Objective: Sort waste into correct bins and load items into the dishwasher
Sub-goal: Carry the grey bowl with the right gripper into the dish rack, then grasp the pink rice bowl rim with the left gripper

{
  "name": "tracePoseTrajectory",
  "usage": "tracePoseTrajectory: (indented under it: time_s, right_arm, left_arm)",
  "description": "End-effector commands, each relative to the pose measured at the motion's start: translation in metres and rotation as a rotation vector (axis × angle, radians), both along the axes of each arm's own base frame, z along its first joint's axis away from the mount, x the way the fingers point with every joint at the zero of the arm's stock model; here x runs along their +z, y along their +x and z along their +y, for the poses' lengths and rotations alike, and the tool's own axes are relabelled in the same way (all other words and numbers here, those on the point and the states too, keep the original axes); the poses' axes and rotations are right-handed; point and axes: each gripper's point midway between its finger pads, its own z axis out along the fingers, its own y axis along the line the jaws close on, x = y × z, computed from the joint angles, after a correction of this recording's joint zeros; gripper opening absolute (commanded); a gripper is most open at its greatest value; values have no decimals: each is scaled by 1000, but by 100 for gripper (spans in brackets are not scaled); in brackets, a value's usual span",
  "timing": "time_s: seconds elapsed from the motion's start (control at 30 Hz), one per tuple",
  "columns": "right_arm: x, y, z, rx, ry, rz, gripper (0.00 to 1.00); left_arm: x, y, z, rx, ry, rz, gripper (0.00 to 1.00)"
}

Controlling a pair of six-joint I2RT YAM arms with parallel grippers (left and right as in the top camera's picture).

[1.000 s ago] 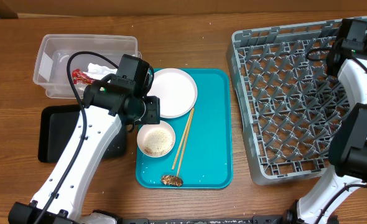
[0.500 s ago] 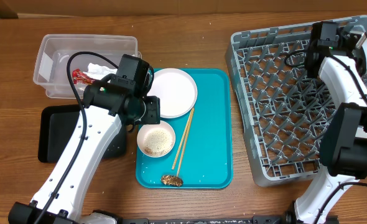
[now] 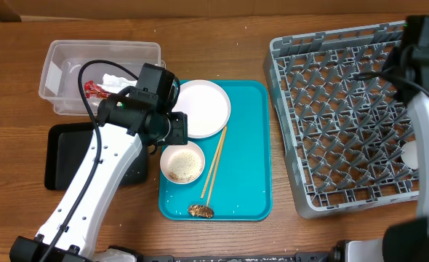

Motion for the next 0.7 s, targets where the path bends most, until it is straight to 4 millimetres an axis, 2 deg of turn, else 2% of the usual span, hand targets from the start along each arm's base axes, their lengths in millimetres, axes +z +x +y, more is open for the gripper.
tracePoseTrajectory:
  time_s: [0.0,0.03,0.1,0.17,0.27,0.47,0.67]
  right_arm:
    - [-15,3,93,306,445,7,66]
    - [-20,-5,109,348,510,44,67]
    - [-29,-17,127,394,562,105,67]
    - [-39,-32,145,461,555,188,70]
    - [-45,-45,166,522,554,251,71]
    - [-62,-59,186,562,549,328,69]
    - [-102,-84,190,546,574,443,63]
  left_arm:
    - [11,3,0,9,-14,-37,68]
    - [11,3,0,10,-13,-36,69]
    - [11,3,0,9,-13,-36,70]
    - [11,3,0,10,-13,-35,70]
    - [11,3,0,10,-14,-35,69]
    - [10,0,-4,-3,-19,-25,64]
    - [4,-12,-25,-78,-14,-9,64]
